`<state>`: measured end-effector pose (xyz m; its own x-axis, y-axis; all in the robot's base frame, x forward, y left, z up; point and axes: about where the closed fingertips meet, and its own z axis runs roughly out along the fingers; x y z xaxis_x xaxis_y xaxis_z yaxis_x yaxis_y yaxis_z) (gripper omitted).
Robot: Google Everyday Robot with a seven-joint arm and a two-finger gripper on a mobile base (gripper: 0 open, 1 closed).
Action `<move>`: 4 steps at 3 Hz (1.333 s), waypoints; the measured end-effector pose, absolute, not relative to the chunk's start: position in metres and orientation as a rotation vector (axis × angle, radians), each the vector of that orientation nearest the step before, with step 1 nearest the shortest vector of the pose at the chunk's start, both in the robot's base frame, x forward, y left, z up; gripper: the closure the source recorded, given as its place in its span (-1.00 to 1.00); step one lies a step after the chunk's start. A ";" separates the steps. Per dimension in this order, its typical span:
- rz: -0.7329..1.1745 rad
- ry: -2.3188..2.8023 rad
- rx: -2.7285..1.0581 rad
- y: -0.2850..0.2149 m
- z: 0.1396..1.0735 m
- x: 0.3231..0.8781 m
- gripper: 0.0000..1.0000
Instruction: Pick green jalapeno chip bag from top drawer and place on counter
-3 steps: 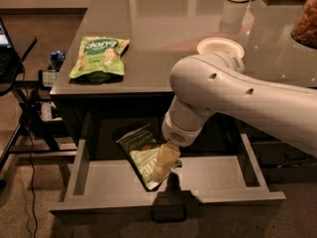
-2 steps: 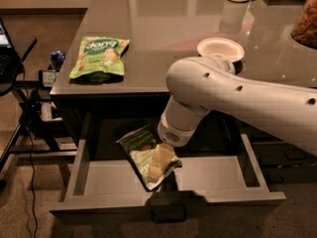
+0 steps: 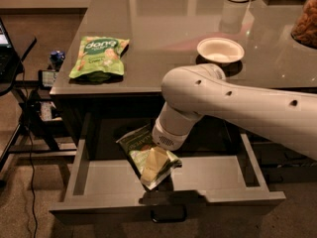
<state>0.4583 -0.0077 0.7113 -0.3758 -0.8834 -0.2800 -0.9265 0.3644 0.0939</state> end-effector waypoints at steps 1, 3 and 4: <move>0.388 2.515 -1.521 -0.005 0.689 0.475 -1.00; 0.462 2.655 -1.306 -0.012 0.647 0.504 -1.00; 0.464 2.659 -1.301 -0.012 0.646 0.504 -1.00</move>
Offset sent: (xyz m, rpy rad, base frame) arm 0.0485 -0.0097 -0.0587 0.0576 0.1024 -0.2712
